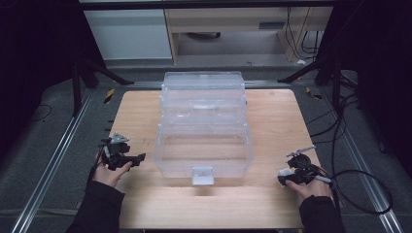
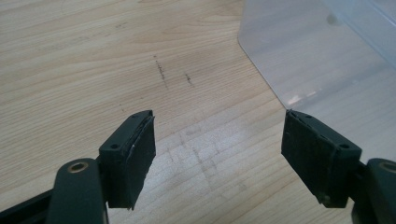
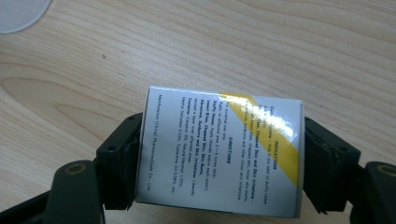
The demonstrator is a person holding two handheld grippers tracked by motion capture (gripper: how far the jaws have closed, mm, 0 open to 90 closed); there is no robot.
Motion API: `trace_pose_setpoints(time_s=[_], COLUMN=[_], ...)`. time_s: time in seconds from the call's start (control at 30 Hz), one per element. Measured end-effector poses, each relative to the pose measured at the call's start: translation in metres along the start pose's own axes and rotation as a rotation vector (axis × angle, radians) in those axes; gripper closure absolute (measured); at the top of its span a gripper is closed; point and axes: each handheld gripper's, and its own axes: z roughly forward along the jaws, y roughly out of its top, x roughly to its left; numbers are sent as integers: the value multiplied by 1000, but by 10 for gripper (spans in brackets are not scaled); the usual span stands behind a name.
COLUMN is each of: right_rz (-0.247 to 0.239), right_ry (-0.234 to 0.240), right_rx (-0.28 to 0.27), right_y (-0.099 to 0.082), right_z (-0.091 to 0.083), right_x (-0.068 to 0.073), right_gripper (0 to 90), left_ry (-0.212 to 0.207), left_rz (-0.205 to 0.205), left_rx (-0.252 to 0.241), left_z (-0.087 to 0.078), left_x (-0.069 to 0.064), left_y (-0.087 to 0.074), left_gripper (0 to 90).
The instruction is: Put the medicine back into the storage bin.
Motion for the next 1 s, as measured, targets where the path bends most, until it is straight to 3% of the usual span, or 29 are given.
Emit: trace_pose_setpoints(time_s=[0.2,0.67,1.0], right_rz=[7,10,-7], right_ry=[-10,35,55], right_rx=[13,-196,-282], right_y=[3,14,25], right_z=[-3,-41,-57], right_x=[1,0,2], right_gripper=[293,297,298], left_ry=[3,-2,-3], left_rz=[-2,-3,-6], left_rx=[3,10,6], left_z=[0,2,1], left_x=[0,-2,-2], left_y=[0,0,1], left_gripper=[242,246,248])
